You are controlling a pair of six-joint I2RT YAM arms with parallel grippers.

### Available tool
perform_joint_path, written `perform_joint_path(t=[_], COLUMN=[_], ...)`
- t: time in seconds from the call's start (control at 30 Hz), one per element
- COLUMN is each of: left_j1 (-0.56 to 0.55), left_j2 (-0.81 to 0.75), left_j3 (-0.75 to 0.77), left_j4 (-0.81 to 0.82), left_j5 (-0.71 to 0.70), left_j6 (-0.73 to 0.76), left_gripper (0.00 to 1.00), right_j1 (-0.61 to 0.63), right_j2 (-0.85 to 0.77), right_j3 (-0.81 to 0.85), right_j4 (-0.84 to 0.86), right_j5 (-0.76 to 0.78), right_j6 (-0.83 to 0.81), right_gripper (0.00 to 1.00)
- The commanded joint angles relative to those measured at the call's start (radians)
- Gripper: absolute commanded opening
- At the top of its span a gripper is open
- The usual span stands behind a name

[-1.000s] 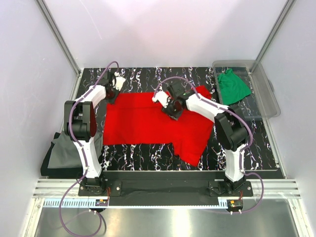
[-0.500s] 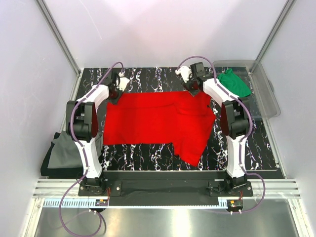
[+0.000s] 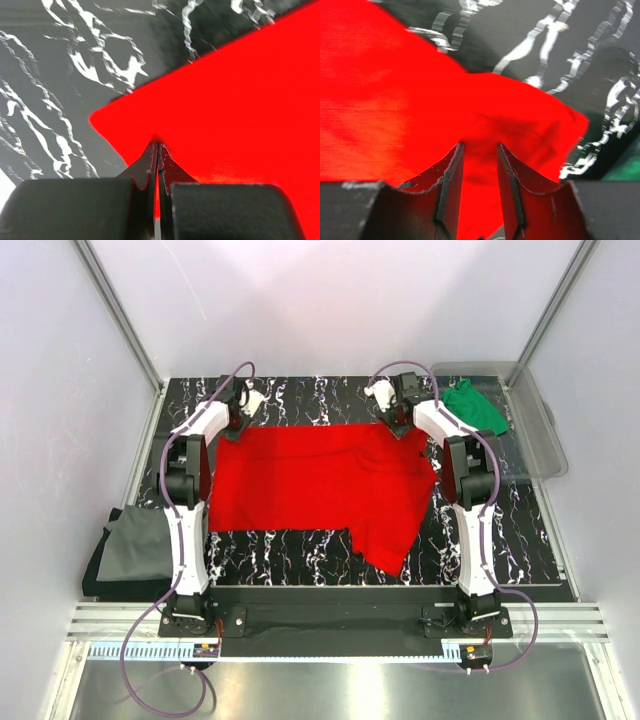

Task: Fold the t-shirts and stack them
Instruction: Fold the tshirt

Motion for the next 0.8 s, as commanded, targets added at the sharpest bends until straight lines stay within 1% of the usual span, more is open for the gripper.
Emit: perform_joint_path(t=[0.0,0.23,0.5,0.67,0.73,0.77], left_j1=[0.018,0.033,0.032,0.032,0.032,0.032], left_j2=[0.051,0.122,0.200,0.226,0.226,0.225], left_j3=[0.082,0.152,0.283,0.347,0.355,0.367], left_j4=[-0.025,-0.026,-0.028,-0.026,-0.023,-0.022], left_j5=[-0.046,-0.072,-0.094,-0.100,-0.102,-0.102], left_j6=[0.005,0.021,0.044,0.051,0.049,0.046], left_gripper=[0.00,0.00,0.00,0.02,0.03,0.05], right_j1=[-0.038,-0.060,-0.064,-0.075,-0.078,-0.078], right_j2=[0.023,0.104,0.253,0.302,0.310,0.312], right_j3=[0.058,0.146,0.364,0.471,0.486,0.497], right_j4=[0.029,0.026,-0.041,-0.076,-0.080,-0.086], right_j5=[0.012,0.046,0.063,0.078,0.075,0.073], right_j6=[-0.010,-0.019,-0.023,-0.019,-0.019,-0.019], right_gripper=[0.39,0.39,0.39,0.38,0.38,0.38])
